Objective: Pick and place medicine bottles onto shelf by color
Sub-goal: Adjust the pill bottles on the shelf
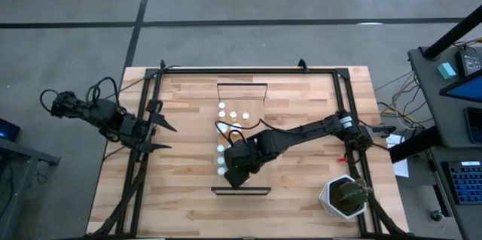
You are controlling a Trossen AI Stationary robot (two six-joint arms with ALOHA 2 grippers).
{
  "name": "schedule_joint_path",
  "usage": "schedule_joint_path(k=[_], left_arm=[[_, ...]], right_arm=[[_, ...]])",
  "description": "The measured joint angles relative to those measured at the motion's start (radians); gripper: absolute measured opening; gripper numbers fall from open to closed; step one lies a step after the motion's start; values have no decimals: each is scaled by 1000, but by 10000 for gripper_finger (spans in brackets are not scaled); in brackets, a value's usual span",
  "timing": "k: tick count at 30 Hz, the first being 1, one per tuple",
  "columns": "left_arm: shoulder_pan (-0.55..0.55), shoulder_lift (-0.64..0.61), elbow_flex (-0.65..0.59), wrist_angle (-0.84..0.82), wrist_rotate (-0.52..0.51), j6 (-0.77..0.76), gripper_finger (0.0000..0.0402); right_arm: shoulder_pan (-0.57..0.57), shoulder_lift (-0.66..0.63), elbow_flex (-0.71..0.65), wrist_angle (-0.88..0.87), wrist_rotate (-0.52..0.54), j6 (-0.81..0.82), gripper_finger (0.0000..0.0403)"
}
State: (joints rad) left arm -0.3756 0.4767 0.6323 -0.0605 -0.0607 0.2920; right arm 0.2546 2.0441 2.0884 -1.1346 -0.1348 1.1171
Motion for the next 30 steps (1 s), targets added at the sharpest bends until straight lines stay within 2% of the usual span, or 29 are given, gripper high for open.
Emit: schedule_joint_path(k=[4, 7, 14, 24, 30], left_arm=[[0, -1, 0, 0, 0, 0, 212], [0, 0, 0, 0, 0, 0, 212], [0, 0, 0, 0, 0, 0, 212], [0, 0, 0, -1, 0, -1, 212], [0, 0, 0, -1, 0, -1, 212]], right_arm=[[-2, 0, 20, -114, 2, -145, 139], [2, -1, 11, -178, 12, -273, 111], [10, 0, -45, -73, 5, -433, 19], [12, -7, -93, -40, 26, -590, 9], [14, -25, -117, 8, 25, -605, 9]])
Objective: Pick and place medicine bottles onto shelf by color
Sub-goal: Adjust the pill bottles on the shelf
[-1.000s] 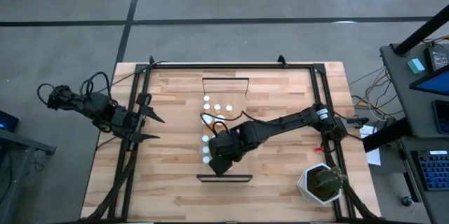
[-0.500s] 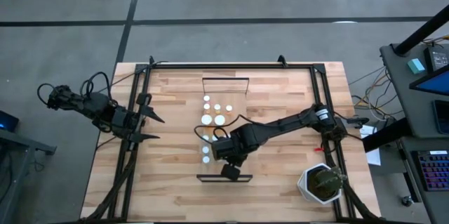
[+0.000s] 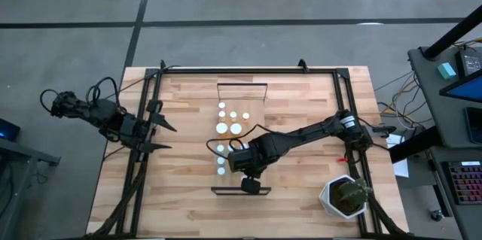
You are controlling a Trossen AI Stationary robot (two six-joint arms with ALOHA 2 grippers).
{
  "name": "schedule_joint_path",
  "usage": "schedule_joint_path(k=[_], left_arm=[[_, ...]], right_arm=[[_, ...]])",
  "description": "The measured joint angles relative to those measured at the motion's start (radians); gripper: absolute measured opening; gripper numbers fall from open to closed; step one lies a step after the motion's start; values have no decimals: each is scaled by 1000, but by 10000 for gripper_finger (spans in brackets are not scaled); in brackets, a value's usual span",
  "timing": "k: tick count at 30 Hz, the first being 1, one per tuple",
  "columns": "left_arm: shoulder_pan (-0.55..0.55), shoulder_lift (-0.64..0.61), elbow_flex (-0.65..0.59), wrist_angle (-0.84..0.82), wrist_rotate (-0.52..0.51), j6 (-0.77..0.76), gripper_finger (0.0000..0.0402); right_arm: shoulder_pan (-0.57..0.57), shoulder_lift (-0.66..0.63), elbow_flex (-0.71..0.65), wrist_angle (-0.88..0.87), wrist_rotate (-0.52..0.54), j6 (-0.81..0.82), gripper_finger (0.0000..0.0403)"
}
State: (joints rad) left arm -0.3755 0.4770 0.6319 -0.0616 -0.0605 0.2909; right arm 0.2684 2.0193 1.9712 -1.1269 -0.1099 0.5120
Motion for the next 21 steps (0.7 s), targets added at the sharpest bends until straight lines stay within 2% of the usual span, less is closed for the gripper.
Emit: schedule_joint_path(k=[5, 7, 13, 21], left_arm=[[0, -1, 0, 0, 0, -21, 212], [0, -1, 0, 0, 0, -22, 212], [0, 0, 0, 0, 0, -22, 212], [0, -2, 0, 0, 0, -22, 212]], right_arm=[[0, 0, -36, 10, -9, 11, 9], [-1, 0, -61, 16, -49, 18, 9], [-1, -3, -108, 135, -99, 2, 8], [-2, -3, -113, 168, -105, -9, 8]])
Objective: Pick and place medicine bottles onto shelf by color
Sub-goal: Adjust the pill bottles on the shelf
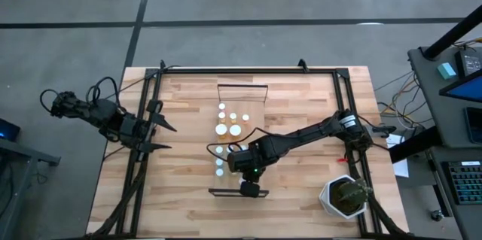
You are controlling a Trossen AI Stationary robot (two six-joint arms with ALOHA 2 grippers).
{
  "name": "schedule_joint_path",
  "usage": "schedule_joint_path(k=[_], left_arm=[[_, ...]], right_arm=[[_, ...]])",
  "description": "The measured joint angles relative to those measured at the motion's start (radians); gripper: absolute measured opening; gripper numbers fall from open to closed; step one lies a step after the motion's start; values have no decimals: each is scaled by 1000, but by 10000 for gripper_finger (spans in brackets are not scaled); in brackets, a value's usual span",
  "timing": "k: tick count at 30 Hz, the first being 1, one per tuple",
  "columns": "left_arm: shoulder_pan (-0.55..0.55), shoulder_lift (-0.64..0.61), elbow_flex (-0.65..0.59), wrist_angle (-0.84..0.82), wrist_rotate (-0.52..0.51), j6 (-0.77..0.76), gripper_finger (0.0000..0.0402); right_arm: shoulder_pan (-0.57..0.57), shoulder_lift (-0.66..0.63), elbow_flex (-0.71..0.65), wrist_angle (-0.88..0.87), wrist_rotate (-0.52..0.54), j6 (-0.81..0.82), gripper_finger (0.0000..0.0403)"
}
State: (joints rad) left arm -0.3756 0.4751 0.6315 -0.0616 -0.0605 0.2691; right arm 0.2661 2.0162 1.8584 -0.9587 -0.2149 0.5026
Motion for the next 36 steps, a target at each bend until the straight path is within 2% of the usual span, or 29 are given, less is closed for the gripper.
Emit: schedule_joint_path(k=[14, 18, 22, 26, 31, 36], left_arm=[[0, 2, 0, 0, 0, 0, 212], [0, 3, 0, 1, 0, 0, 212], [-1, 25, 0, 9, 0, -35, 212], [-1, 99, 7, 38, 1, -53, 212], [-1, 231, 52, 43, 0, -64, 212], [-1, 392, 95, 35, 0, -127, 212]], right_arm=[[-5, -4, 3, -3, 12, -13, 8], [-3, -27, 19, -55, 103, -19, 8], [5, -107, 16, -55, 263, -91, 8], [39, -227, -91, 151, 367, -243, 8], [30, -371, -384, 573, 368, -458, 8], [-2, -523, -627, 876, 368, -597, 8]])
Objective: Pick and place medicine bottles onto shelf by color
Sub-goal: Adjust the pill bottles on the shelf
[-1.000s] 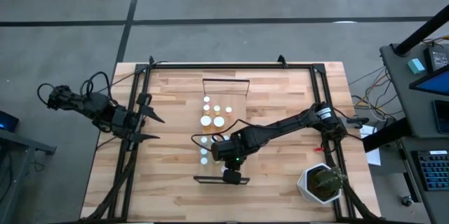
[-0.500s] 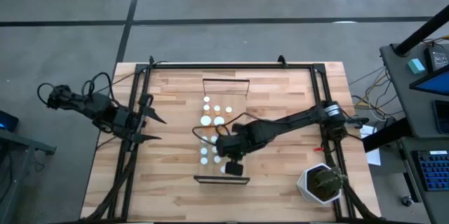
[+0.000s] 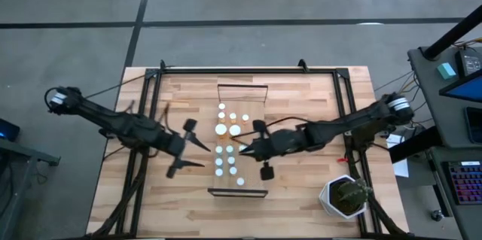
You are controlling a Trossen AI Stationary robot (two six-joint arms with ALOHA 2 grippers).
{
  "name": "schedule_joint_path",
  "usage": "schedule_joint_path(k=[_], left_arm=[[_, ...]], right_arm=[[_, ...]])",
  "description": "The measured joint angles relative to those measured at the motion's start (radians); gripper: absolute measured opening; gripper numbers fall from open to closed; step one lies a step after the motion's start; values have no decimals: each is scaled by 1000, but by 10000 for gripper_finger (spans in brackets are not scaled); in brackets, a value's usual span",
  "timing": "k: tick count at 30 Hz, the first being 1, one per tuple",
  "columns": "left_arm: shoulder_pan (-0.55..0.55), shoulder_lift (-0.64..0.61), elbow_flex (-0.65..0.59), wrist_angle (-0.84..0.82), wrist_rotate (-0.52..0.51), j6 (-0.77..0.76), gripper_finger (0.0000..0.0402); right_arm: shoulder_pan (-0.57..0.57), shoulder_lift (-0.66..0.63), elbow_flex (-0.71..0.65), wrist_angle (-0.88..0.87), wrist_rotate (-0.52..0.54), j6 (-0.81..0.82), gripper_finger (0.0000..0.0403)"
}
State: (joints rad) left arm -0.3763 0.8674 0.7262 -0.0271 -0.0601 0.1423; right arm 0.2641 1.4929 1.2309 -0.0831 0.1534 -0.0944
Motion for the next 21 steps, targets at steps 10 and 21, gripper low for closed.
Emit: schedule_joint_path(k=[10, 21], left_arm=[[-2, 338, 328, -288, 0, -23, 212], [-2, 576, 547, -492, -1, 70, 212]], right_arm=[[-1, -229, -283, 310, -3, -54, 9], [-7, -259, -518, 754, -108, -76, 9]])
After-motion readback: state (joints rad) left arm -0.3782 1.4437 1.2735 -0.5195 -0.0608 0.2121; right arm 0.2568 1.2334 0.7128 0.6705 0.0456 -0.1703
